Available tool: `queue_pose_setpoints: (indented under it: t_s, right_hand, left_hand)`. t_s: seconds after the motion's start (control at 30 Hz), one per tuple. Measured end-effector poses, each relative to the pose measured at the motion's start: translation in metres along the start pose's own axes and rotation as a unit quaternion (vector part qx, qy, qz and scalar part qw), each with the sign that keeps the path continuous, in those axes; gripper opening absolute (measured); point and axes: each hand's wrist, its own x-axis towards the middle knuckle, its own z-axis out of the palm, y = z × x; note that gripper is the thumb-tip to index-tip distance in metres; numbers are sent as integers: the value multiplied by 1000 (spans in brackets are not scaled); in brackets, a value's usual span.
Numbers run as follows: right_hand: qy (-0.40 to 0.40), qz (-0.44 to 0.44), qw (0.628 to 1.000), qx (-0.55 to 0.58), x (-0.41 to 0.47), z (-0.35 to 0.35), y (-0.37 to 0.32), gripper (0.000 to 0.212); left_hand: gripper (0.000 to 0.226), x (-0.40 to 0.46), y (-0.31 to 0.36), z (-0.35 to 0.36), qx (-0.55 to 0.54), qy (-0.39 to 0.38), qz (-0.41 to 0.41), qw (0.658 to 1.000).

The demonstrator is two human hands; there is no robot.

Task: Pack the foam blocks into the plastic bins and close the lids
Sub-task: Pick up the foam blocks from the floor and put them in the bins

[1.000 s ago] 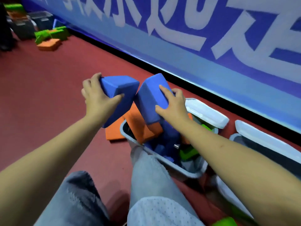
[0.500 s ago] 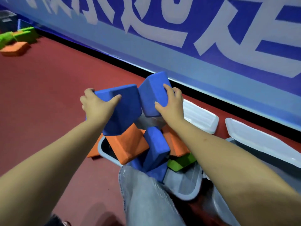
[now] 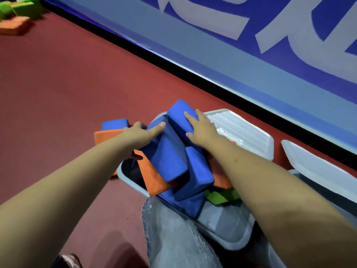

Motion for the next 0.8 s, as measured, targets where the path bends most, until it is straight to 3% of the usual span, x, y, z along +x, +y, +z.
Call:
queue_pose_setpoints:
  t_s: [0.1, 0.3, 0.47, 0.67, 0.8]
  right_hand:
    - [-46, 8, 998, -40, -5, -6, -8, 73]
    - [-126, 26, 980, -149, -18, -24, -8, 72]
    - [-82, -34, 996, -25, -37, -23, -29, 72]
    - [5, -97, 995, 37, -30, -20, -104, 56]
    - [-26, -96, 993, 62, 9, 17, -176, 55]
  left_hand:
    - [73, -6, -14, 3, 26, -70, 23, 997]
    - [65, -14, -41, 22, 72, -44, 77, 993]
    - [48, -22, -43, -1, -19, -37, 56, 998]
    - [39, -4, -82, -56, -60, 20, 50, 997]
    - [46, 45, -158, -73, -131, 62, -49, 988]
